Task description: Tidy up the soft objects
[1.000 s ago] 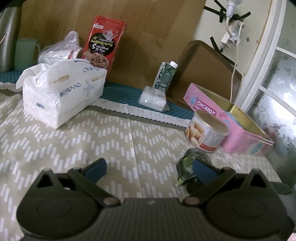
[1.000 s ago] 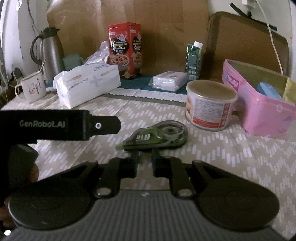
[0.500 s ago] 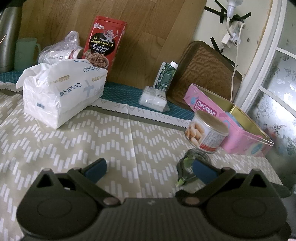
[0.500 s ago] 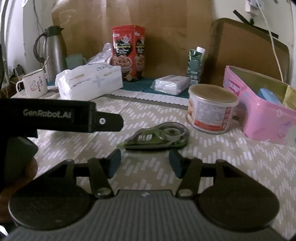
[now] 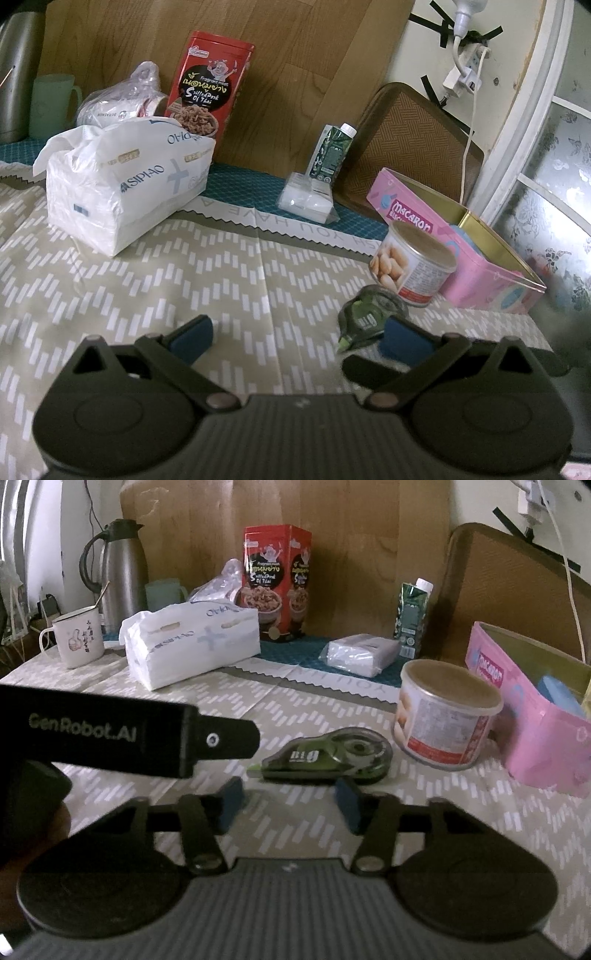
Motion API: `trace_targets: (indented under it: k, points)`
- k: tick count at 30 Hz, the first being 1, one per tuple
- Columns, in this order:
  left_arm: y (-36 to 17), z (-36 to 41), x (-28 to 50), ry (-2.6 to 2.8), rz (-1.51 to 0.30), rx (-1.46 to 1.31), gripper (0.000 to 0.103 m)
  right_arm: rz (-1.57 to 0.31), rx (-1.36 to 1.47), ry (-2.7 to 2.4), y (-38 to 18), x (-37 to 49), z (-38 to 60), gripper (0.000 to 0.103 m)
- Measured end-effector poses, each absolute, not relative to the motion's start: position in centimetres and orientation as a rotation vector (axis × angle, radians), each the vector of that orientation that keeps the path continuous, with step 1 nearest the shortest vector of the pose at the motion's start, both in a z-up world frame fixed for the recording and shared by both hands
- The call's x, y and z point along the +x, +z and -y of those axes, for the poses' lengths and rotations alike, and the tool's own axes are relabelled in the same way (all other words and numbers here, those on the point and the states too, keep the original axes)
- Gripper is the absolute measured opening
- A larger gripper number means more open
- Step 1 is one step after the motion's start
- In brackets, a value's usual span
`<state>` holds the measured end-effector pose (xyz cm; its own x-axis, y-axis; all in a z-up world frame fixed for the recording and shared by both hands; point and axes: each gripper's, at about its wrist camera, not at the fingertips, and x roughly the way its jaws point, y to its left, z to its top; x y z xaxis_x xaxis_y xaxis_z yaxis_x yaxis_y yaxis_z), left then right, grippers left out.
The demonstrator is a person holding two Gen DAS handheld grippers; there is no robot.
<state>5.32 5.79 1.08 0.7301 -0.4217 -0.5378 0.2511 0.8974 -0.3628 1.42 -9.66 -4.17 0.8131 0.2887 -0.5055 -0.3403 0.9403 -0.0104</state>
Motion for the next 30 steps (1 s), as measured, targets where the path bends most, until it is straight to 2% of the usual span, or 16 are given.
trace_targets:
  k: [1,4,7,17,23,24,27,30]
  points:
    - [1.1,-5.8,5.3,-0.375,-0.655,-0.275,0.103,-0.520,-0.107,0.344,-4.2,1.3,9.6,0.028]
    - [1.1,-5.8,5.3,-0.376,-0.655,-0.275,0.103,-0.506,-0.142,0.361,-4.2,0.8,9.1,0.010]
    - [1.1,-5.8,5.4,-0.376,-0.655,-0.276,0.103,-0.491,-0.179,0.366,-4.3,0.3,8.6,0.005]
    - [1.0,-6.9,5.6,-0.395,-0.651,-0.355,0.103,-0.508,-0.124,0.398,-4.3,-0.5,9.5,0.004]
    - [0.8,-8.3,5.7,-0.409,-0.640,-0.456,0.103,-0.485,-0.119,0.403,-4.0,-1.5,10.3,0.012]
    - [0.8,-8.6,5.7,-0.410,-0.638,-0.477,0.103,-0.474,-0.123,0.399,-3.9,-1.5,10.4,0.017]
    - [0.7,-9.1,5.7,-0.394,-0.625,-0.511,0.103,-0.437,-0.107,0.376,-3.3,-1.2,11.1,0.043]
    - [0.8,-9.2,5.5,-0.382,-0.605,-0.513,0.103,-0.440,-0.060,0.367,-2.7,0.2,11.8,0.048]
